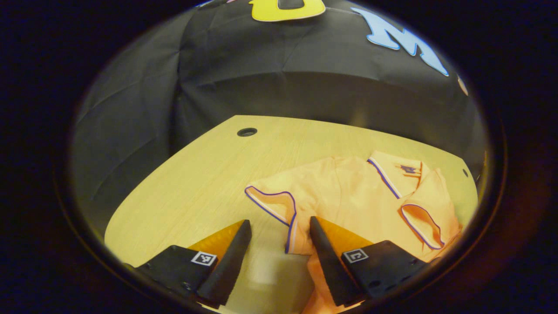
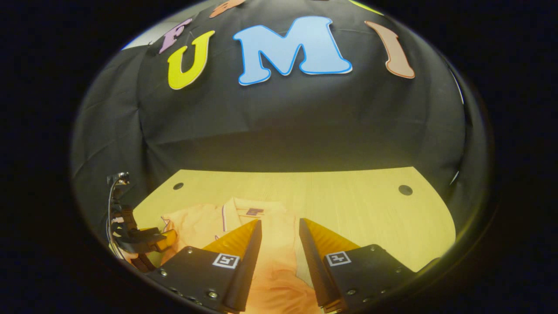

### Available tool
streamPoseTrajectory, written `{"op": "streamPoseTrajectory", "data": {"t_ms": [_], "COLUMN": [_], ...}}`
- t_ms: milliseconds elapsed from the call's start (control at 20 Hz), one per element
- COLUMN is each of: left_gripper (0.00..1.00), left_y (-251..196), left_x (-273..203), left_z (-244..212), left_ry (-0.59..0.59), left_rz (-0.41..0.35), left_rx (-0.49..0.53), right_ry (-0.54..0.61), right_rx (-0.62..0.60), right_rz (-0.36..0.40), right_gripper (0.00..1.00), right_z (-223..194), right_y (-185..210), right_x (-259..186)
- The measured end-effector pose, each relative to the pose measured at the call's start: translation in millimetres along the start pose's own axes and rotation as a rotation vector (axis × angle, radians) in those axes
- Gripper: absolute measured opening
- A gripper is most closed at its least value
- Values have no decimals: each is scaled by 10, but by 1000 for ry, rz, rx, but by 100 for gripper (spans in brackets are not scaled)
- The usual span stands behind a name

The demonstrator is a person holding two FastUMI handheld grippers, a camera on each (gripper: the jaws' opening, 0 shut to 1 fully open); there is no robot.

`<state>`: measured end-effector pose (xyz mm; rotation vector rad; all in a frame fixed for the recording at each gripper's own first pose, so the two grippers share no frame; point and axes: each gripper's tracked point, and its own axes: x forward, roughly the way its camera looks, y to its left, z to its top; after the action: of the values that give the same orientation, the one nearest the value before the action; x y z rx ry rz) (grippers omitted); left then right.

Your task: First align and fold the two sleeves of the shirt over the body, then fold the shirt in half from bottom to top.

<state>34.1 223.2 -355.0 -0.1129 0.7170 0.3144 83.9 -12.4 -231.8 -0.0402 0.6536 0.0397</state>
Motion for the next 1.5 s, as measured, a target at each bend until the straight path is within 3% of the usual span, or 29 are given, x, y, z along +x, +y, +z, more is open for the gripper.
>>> {"op": "streamPoseTrajectory", "data": {"t_ms": [50, 100, 150, 350, 450, 850, 1050, 1200, 1400, 1500], "left_gripper": [83, 66, 56, 17, 8, 6, 6, 6, 6, 7], "left_y": [-14, -43, -31, 0, -10, -399, -979, -1633, -2361, -2350], "left_x": [17, 26, 32, 43, 38, -160, -458, -789, -1307, -1505], "left_z": [9, 12, 11, 23, 52, 333, 543, 566, 304, 105], "left_ry": [-2, -6, -9, -21, -32, -70, -121, -157, -168, -151], "left_rz": [-10, -18, -10, 5, 6, -31, -113, -221, -351, -363], "left_rx": [3, 2, 4, -7, -28, 25, 90, 162, 275, 308], "right_ry": [-1, -1, -2, -10, -14, -27, -36, -51, -68, -71], "right_rx": [1, 1, 0, 1, 6, 49, 86, 111, 152, 169], "right_rz": [1, 3, 4, 9, 5, -17, -28, -38, -49, -53], "right_gripper": [58, 53, 57, 57, 57, 57, 57, 57, 58, 59], "right_z": [-3, 5, 6, 36, 57, 155, 202, 254, 299, 311], "right_y": [5, 5, 4, 3, -26, -228, -377, -491, -650, -735], "right_x": [3, -3, -7, -38, -47, -116, -163, -208, -270, -295]}}
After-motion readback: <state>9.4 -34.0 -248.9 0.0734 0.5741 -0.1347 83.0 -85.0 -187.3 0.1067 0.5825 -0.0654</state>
